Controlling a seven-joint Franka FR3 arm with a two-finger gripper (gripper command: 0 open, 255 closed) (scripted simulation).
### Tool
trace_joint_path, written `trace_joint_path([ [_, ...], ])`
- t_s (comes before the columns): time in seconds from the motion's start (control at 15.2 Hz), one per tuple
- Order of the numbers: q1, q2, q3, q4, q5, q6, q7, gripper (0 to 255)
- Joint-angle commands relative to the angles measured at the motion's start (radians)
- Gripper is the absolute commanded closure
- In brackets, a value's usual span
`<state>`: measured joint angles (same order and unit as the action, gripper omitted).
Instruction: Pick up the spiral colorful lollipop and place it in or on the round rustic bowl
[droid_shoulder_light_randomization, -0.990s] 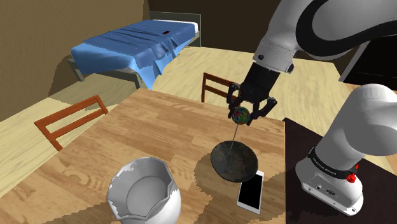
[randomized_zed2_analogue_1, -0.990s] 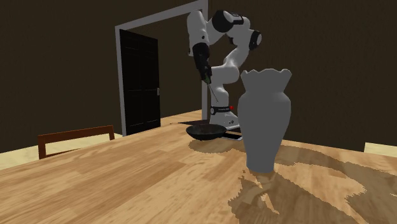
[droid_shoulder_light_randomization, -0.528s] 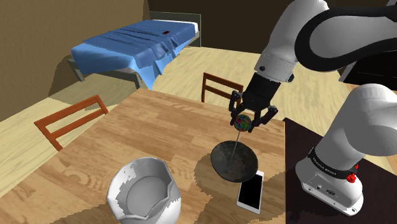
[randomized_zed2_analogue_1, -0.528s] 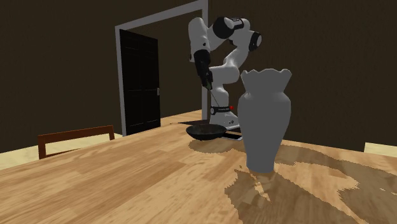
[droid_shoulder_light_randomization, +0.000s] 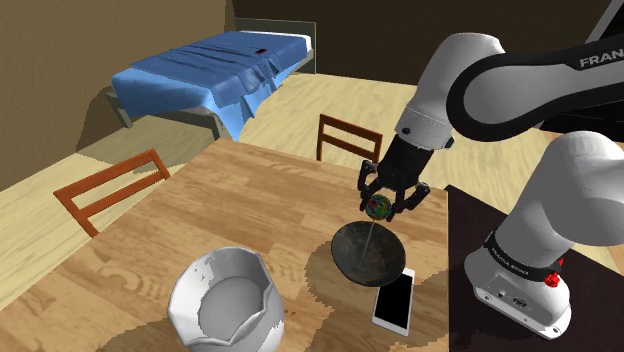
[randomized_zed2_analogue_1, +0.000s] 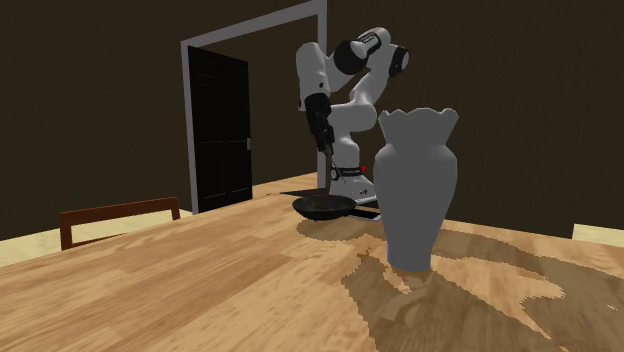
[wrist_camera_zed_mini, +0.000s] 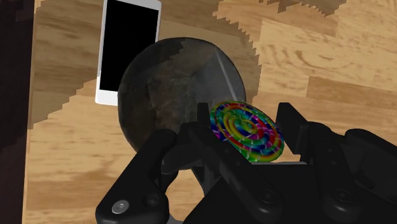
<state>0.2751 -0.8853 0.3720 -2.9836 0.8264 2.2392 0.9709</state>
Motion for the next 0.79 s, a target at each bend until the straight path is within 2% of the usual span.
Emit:
trace_joint_path([
  [0.0, 0.01, 0.027, 0.011, -0.014, 0.026, 0.04, -0.018, 255],
  [0.33, 0.037, 0.109, 0.031, -0.044, 0.098, 0.144, -0.076, 255],
  [0.73, 0.037, 0.109, 0.031, -0.044, 0.098, 0.144, -0.076, 255],
])
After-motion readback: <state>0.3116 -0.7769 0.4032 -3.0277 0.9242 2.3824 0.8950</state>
